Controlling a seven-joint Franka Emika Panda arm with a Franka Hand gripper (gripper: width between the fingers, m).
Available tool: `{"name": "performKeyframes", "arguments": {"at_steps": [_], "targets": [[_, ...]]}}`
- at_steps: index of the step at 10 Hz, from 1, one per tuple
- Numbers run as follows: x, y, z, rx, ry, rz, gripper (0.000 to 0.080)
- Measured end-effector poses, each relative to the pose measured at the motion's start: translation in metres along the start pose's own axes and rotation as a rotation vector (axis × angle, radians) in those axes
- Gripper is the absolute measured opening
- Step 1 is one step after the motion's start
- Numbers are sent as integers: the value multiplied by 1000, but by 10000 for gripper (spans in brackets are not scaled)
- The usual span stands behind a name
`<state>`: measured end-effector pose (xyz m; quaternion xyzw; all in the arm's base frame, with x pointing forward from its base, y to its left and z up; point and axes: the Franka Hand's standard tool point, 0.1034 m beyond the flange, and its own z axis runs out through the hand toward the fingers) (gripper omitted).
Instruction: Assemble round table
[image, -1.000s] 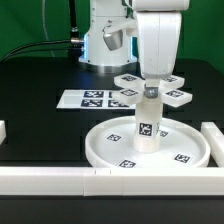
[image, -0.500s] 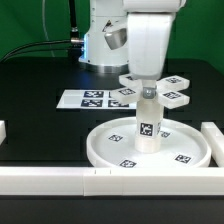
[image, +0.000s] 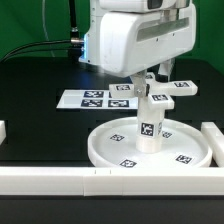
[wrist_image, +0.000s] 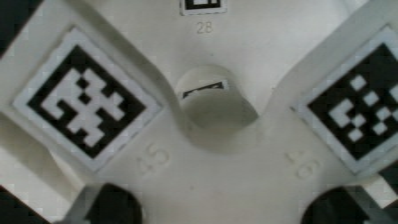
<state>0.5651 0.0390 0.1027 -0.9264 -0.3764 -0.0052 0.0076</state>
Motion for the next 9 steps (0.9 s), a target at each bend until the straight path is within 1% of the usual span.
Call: {"name": "performKeyframes", "arguments": {"at_steps": [2,3,5,6,7,9], "targets": [[0,0,0,3,2,143,442],[-1,0,1,9,9,294,442],[-1,1,1,30,20,551,442],[-2,1,1,35,20,669,442],[-2,2,1,47,24,752,442],[-2,1,1,52,23,866,442]]}}
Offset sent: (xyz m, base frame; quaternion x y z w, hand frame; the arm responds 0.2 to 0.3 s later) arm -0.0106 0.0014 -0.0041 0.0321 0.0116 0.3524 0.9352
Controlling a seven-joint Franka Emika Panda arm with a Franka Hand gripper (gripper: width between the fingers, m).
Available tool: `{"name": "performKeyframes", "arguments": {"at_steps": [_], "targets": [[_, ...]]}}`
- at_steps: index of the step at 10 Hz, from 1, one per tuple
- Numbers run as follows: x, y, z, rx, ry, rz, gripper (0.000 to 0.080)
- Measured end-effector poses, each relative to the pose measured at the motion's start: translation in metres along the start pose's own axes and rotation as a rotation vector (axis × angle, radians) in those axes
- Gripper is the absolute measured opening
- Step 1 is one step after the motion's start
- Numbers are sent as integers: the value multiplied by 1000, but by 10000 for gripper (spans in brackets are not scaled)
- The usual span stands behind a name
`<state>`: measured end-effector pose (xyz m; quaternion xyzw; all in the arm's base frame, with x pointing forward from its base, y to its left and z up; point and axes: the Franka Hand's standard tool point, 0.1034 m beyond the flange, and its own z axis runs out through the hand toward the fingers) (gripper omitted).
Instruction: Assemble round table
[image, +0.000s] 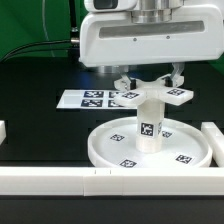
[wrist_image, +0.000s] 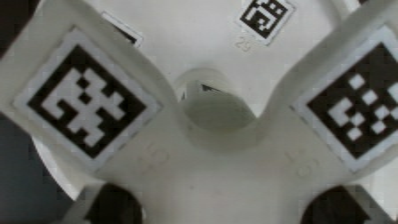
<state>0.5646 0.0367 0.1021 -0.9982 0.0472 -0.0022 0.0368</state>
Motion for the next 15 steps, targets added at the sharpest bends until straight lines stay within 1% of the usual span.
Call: {"name": "performKeyframes", "arguments": {"at_steps": [1,3,6,8,10,11,12,15], "targets": [[0,0,0,1,-1,103,442],[0,0,0,3,-2,229,442],[-2,0,1,36,-11,569,442],[-2,-1,1,46,-18,795,442],[-1,-1,1,48,-19,975,442],[-1,-1,1,57,-28,1091,442],[-1,-1,1,63,-35,1172,442],[-1,-1,1,62,-40,1285,442]]}}
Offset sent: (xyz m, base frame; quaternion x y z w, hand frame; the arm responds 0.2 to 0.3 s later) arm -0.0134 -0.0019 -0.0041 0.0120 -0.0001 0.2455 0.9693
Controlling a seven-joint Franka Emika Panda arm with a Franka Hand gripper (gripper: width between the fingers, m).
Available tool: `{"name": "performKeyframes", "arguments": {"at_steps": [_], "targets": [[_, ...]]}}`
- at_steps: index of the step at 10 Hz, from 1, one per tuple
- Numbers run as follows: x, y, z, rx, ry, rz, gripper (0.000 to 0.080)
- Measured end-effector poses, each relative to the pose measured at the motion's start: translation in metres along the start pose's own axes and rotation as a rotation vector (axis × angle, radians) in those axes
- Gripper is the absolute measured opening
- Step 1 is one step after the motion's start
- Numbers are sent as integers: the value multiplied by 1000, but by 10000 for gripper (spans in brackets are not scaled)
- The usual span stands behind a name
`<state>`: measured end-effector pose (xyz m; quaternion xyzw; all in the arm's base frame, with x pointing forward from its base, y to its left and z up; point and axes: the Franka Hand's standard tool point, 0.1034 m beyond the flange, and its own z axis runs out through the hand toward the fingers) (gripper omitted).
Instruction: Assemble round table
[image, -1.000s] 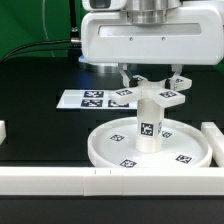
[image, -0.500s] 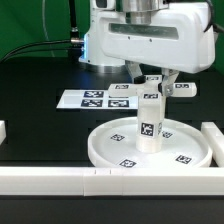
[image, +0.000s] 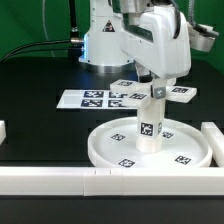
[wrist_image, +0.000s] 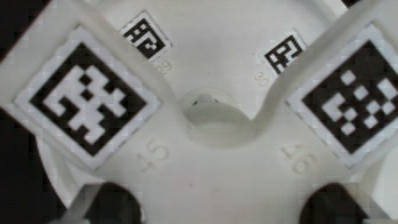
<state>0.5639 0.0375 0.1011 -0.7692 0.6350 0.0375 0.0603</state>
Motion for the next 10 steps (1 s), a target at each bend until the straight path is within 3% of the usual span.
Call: {"name": "performKeyframes", "arguments": {"at_steps": [2,3,4,6,9,10], "targets": [[0,0,0,-1,-1,-32,442],[1,0,-5,-11,-9,-89,594],[2,-3,-12,3,-17,-116,633],[-3,-6,-25,13,-24,-123,646],[-3,-5,-22,8,-22,-206,649],[-4,-5,-21,-7,-20,-349,649]]}}
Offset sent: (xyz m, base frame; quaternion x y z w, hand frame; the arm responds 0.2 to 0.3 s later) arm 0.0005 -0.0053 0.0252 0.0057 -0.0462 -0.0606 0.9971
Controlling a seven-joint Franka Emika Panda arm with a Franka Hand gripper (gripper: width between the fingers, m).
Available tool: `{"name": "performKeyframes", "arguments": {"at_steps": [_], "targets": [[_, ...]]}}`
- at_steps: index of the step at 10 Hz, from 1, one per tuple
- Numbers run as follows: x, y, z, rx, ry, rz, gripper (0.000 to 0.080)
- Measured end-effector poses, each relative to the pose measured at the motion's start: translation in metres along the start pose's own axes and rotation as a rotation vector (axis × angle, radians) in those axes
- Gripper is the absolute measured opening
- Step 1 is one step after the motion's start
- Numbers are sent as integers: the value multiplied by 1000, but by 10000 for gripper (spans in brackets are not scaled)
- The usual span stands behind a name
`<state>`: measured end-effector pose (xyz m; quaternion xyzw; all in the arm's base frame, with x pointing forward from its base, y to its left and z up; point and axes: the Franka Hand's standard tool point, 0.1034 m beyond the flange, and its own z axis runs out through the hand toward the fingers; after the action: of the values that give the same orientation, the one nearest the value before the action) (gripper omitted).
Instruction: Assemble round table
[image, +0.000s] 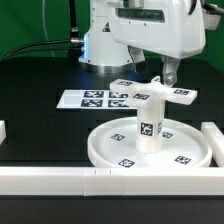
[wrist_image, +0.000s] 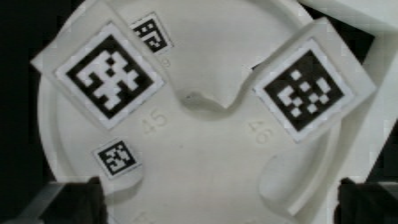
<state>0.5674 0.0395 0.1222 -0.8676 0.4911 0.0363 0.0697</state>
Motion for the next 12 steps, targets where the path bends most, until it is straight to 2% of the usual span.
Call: {"name": "performKeyframes", "arguments": {"at_steps": [1,3,7,8,9,10,12], "targets": [[0,-2,-1,-16,2,-158,649],[3,-3,-4,-14,3,-396,649],[3,-3,-3,-16,0,-699,649],[3,-3,-3,-23,3,-796,649],[2,-3,-3,-46,13,-938,649],[0,-6,-3,-81,29,-1133,649],[-4,-7,-3,-93,22,-1285,649]]}}
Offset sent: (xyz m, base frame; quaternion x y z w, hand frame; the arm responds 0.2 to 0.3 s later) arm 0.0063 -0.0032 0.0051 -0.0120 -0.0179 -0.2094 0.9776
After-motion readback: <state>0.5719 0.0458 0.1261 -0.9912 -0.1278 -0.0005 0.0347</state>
